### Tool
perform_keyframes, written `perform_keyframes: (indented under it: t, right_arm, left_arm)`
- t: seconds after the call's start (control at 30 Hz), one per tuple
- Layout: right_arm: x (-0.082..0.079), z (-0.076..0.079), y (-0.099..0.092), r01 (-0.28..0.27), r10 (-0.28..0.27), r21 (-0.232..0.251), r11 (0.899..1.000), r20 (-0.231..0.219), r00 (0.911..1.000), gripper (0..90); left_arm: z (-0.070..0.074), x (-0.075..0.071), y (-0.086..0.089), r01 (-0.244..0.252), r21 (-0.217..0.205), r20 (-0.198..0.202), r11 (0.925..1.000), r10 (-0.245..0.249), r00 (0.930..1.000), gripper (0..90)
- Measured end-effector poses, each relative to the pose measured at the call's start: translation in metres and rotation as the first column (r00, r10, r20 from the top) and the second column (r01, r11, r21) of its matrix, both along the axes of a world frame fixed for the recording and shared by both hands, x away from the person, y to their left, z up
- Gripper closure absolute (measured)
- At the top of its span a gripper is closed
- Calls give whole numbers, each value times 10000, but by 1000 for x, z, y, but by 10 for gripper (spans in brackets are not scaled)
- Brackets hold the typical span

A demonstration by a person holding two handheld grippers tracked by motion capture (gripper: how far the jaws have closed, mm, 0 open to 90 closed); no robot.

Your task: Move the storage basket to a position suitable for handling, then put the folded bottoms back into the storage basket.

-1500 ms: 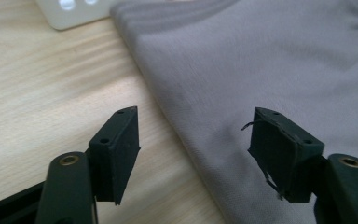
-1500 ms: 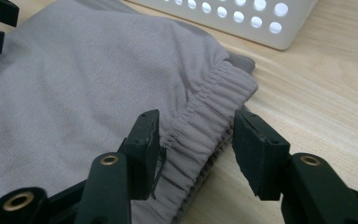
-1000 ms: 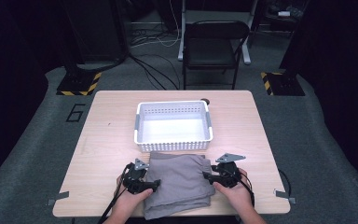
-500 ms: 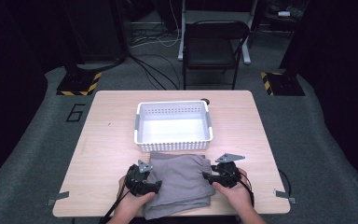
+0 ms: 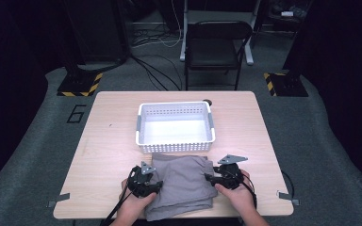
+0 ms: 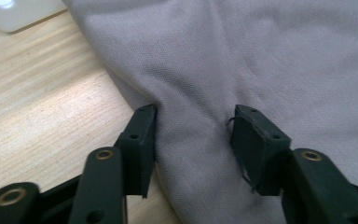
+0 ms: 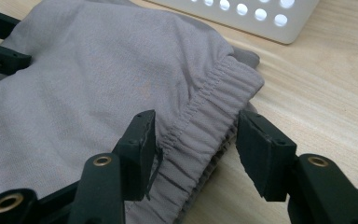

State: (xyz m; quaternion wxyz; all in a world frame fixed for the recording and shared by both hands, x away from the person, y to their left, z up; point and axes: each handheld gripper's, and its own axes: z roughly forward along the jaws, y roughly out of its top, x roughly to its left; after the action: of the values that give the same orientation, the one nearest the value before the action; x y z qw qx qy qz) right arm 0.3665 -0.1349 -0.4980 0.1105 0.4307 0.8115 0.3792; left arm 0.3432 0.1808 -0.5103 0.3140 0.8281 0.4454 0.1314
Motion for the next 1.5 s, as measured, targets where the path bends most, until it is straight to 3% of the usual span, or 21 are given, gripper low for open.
perform_keyframes:
  t: [0.03,0.2,0.27,0.37,0.53,0.67,0.73,0.77,1.03,1.07,1.17,1.3,1.5]
  right_arm:
    - [0,0,0,-19,19,-17,10000,-108,9999,469]
    - [0,0,0,-36,36,-20,10000,-56,10000,460]
    - [0,0,0,-22,22,36,10000,-74,10000,440]
    - [0,2,0,434,-434,286,9986,0,9991,358]
    - [1,1,3,661,-654,306,9973,-238,9976,332]
    - [0,-2,10,671,-664,155,9976,-434,9969,326]
    - [2,-5,12,560,-564,-117,9984,-344,9978,317]
    - [2,-7,15,542,-556,-269,9982,-539,9970,310]
    - [6,-14,18,638,-669,-619,9960,-502,9965,259]
    - [5,-14,20,768,-807,-603,9952,-659,9946,252]
    - [6,-17,27,644,-682,-1078,9921,-317,9972,205]
    - [4,-18,34,612,-642,-1362,9888,-175,9978,191]
    - [3,-18,38,702,-730,-1349,9884,-161,9972,200]
  left_arm:
    - [0,0,-1,92,-56,-23,9999,-93,10000,605]
    - [-1,2,0,242,-491,-158,9985,-250,9996,723]
    - [-1,3,0,257,-742,-255,9969,-276,9993,735]
    - [-2,4,2,171,-1007,-315,9948,-204,9993,763]
    - [0,5,8,-45,-1244,-398,9922,-5,9992,777]
    - [0,5,8,88,-1108,-328,9938,-125,9994,780]
    - [-1,4,7,113,-1049,-258,9944,-141,9996,780]
    - [-1,4,8,168,-961,-252,9952,-193,9995,779]
    - [-2,4,8,41,-1154,-337,9933,-80,9994,776]
    - [-2,4,8,19,-1177,-336,9930,-59,9994,776]
    - [-3,5,9,128,-1169,-348,9931,-170,9992,773]
    - [-3,5,9,135,-1186,-352,9929,-178,9992,772]
    - [-3,5,9,121,-1212,-350,9926,-164,9993,771]
